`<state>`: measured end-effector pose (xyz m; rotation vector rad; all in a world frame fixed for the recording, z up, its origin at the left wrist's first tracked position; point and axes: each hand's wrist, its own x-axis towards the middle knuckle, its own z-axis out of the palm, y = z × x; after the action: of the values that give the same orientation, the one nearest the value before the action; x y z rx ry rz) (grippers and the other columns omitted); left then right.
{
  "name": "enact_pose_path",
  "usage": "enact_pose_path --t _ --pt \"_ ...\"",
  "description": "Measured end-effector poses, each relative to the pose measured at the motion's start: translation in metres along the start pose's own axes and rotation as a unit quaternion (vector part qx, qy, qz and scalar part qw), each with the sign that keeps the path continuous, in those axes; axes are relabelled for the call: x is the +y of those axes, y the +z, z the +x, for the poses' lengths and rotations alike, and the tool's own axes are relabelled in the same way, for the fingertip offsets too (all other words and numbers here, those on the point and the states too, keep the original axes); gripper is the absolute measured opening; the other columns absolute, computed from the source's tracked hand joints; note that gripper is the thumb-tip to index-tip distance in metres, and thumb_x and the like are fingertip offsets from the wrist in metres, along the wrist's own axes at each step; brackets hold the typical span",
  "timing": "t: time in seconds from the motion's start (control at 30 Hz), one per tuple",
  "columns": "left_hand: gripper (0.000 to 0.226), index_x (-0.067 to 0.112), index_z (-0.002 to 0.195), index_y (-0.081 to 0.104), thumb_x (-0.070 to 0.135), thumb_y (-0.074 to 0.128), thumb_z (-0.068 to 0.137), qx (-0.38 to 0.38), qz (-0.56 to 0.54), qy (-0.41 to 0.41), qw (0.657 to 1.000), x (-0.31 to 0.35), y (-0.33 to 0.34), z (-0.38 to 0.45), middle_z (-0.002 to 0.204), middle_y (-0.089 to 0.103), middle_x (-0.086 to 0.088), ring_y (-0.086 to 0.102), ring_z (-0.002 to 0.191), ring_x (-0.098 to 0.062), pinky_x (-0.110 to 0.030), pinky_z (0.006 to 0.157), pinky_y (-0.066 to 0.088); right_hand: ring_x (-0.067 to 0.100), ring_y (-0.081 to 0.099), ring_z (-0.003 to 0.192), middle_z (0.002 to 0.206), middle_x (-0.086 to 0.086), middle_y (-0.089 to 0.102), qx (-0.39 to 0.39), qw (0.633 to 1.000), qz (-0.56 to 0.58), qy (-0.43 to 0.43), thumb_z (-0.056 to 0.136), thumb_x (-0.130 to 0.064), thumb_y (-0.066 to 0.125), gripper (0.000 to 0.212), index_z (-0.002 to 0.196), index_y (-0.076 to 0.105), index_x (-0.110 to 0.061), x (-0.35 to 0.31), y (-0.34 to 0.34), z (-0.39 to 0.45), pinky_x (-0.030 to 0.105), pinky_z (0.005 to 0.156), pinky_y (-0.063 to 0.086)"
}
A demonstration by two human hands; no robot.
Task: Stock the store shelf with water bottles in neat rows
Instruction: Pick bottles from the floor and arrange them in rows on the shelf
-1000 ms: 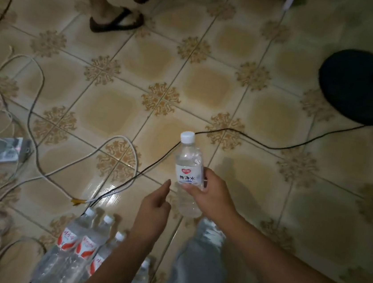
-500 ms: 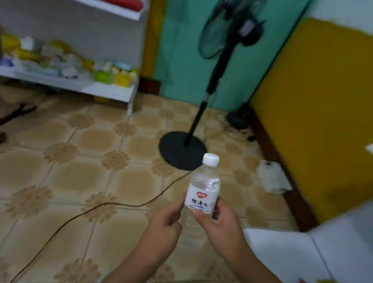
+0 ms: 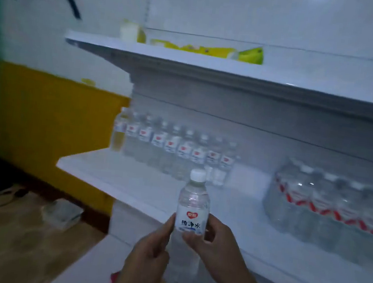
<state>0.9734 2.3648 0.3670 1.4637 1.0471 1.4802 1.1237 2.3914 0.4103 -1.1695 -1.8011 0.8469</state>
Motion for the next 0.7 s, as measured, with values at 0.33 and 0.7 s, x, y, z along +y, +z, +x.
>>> enact_pose_path --t 0.33,0.7 --pt "0.078 0.045 0.138 0.041 -0.01 0.044 0.083 -0.293 0.038 0.067 0.953 0.008 0.243 0.003 0.133 0.054 0.023 0.049 0.124 0.003 -0.024 0.1 0.041 -0.006 0.064 0.09 0.102 -0.018 0.071 0.28 0.956 -0.036 0.08 0.083 -0.022 0.075 0.036 0.114 0.062 -0.035 0.042 -0.201 -0.144 0.011 0.07 0.049" --pt "0.075 0.045 0.138 0.04 -0.009 0.046 0.087 -0.36 0.031 0.087 0.928 0.02 0.327 -0.024 0.131 0.055 0.026 0.05 0.121 0.005 -0.019 0.096 0.042 -0.008 0.062 0.094 0.109 -0.017 0.068 0.348 0.929 -0.07 0.105 0.086 -0.026 0.072 0.039 0.122 0.059 -0.029 0.056 -0.257 -0.203 0.007 0.071 0.048"
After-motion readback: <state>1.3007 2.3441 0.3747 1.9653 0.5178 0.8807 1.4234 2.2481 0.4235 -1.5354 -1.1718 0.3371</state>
